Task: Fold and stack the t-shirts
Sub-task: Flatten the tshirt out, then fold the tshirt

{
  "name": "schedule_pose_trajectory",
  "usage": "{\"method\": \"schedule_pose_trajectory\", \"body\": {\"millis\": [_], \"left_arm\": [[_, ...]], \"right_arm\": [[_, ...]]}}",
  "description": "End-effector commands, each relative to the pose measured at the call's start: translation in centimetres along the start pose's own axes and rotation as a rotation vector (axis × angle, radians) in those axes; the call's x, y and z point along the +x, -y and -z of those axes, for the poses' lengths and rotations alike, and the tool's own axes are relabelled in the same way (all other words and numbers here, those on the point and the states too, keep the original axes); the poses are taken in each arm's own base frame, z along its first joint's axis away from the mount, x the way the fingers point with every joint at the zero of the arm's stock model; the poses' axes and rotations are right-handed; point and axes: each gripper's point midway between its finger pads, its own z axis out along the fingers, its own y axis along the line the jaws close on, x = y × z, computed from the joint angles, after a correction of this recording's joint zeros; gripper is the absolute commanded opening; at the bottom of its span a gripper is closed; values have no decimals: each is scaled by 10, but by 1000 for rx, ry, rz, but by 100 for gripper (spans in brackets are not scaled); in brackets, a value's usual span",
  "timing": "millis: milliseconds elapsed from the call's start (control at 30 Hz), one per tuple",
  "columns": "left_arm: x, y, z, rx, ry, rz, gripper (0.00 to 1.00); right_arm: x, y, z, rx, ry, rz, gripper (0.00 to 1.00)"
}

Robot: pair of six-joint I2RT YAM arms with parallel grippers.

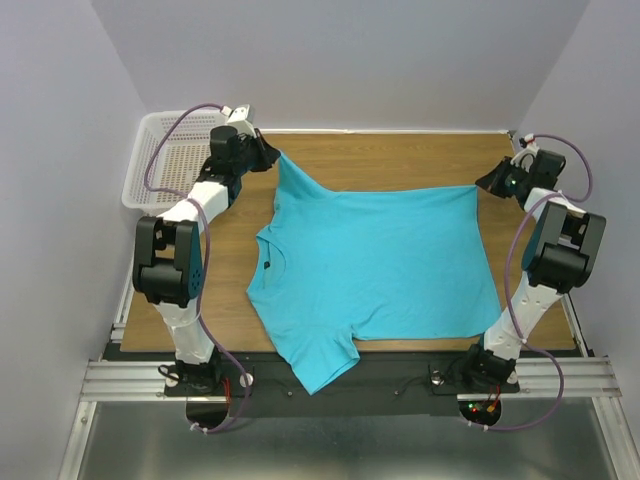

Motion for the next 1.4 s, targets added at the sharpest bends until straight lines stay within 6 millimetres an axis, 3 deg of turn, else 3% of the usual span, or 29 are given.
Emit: {"method": "schedule_pose_trajectory", "body": {"millis": [0, 333, 700, 1233, 1367], "left_arm": [[-28, 23, 24, 64, 74, -75, 0], [-15, 31, 47, 82, 30, -107, 0], [-22, 34, 74, 43, 54, -131, 0], [-14, 35, 105, 12, 64, -125, 0], [-3, 30, 109, -3, 43, -120, 0]], "right_arm": [[-30, -18, 15, -24, 82, 92, 1], [-25, -19, 28, -18, 84, 102, 1], [-15, -7, 39, 7, 77, 87, 1], [-16, 1, 43, 32, 84, 71, 1], [-15, 1, 43, 32, 82, 70, 1]]}}
